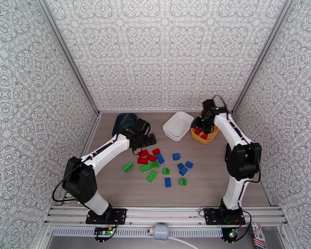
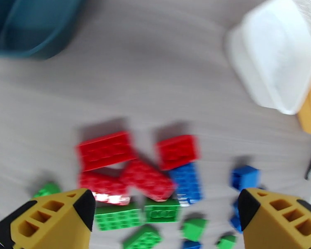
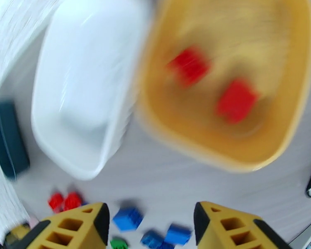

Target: Sort the legos into containers by color

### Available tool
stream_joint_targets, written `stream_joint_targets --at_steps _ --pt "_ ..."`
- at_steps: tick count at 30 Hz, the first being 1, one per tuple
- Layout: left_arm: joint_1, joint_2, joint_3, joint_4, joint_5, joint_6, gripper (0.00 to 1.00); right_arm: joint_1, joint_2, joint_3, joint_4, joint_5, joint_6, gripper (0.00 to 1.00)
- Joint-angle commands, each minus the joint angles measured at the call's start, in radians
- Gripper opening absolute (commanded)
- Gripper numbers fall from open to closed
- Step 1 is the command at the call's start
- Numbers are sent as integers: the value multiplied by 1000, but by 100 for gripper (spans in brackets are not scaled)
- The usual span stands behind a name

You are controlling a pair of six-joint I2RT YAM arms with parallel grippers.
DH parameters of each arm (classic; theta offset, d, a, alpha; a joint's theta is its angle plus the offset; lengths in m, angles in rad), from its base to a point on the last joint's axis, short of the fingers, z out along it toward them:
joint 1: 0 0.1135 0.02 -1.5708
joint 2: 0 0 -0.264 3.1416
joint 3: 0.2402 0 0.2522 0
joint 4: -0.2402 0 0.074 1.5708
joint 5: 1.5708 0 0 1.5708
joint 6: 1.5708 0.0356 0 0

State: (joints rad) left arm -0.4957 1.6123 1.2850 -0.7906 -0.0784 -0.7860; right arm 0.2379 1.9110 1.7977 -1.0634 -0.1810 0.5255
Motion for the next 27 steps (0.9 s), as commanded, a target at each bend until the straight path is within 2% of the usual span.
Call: stream_joint_targets --at_steps 1,5,11,16,27 --pt "36 -61 -65 -56 -35 -21 96 112 -9 -37 -18 47 -44 61" --pt "79 -126 -152 -45 -17 -54 96 248 28 -32 -4 60 -58 66" --pt "124 -239 -281 -3 24 -112 99 396 141 60 -1 73 -100 75" --pt "126 -323 -358 10 38 -152 99 462 271 198 -49 102 -130 78" --pt "128 -466 -476 -1 36 -232 99 527 517 504 -154 148 -188 81"
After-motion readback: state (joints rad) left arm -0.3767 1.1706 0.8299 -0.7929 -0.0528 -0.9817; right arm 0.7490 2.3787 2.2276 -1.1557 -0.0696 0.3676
